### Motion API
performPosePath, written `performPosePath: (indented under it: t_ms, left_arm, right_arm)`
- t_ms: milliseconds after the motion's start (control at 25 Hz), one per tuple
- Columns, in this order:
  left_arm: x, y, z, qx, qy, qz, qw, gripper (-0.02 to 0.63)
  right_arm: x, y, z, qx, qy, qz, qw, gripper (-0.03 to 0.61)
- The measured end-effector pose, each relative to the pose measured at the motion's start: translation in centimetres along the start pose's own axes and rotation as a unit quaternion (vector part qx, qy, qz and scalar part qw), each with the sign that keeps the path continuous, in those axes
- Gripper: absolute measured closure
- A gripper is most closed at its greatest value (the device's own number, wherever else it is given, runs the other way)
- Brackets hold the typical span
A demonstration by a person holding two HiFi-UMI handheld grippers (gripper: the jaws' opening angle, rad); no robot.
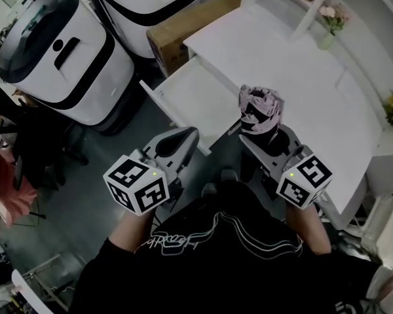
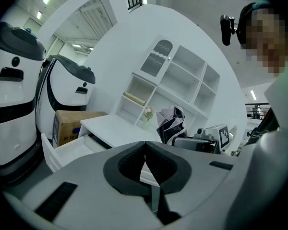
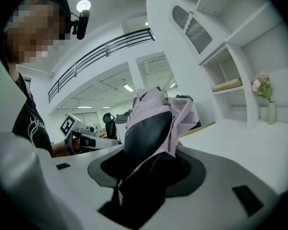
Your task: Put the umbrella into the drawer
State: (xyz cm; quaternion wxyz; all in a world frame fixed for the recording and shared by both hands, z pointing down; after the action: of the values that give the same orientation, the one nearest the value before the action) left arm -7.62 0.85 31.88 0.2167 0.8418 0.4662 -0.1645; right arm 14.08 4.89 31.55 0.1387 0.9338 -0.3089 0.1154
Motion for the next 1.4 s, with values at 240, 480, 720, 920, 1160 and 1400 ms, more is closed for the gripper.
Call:
performPosePath:
  t_ms: [240, 480, 720, 920, 1160, 1400]
  left_arm:
    - [-2.0, 0.9, -0.2, 0.002, -0.017, 0.022, 0.9996, 0.594]
    - [-5.6, 2.2, 1.0, 0.002, -0.036, 0.059, 0.9976, 0.594]
    - [-9.6, 3.6, 2.8, 0.002, -0.06, 0.092, 0.9939, 0.594]
    - [-13.0, 4.8, 3.4, 0.003, -0.08, 0.111, 0.9906, 0.594]
    - [-15.8, 5.6, 2.9, -0.004, -0.11, 0.134, 0.9849, 0.594]
    - [-18.6, 5.7, 1.9, -0.004, -0.139, 0.152, 0.9786, 0.594]
  right_arm:
    - [2.1, 4.1, -0.1, -0.024, 0.004, 0.023, 0.999, 0.347]
    - [5.3, 9.9, 0.2, -0.051, 0.0, 0.043, 0.998, 0.347]
    - [7.8, 16.0, -0.4, -0.108, -0.016, 0.056, 0.992, 0.347]
    - [9.6, 21.0, -2.2, -0.155, -0.027, 0.073, 0.985, 0.347]
    - [11.3, 25.9, -6.1, -0.221, -0.02, 0.092, 0.971, 0.347]
    - [13.3, 30.9, -11.2, -0.289, -0.02, 0.093, 0.953, 0.347]
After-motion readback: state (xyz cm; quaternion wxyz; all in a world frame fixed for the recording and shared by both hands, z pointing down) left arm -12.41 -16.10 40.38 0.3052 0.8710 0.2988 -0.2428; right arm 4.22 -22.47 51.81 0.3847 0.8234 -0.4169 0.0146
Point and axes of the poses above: the fingertips, and each gripper's own axes: y forward along the fingers, x to its right, z out of its top, the point moved 8 cm from there along -y, backward along the fingers, and after that the axes turned 3 degrees about x, right-handed, at the moved point
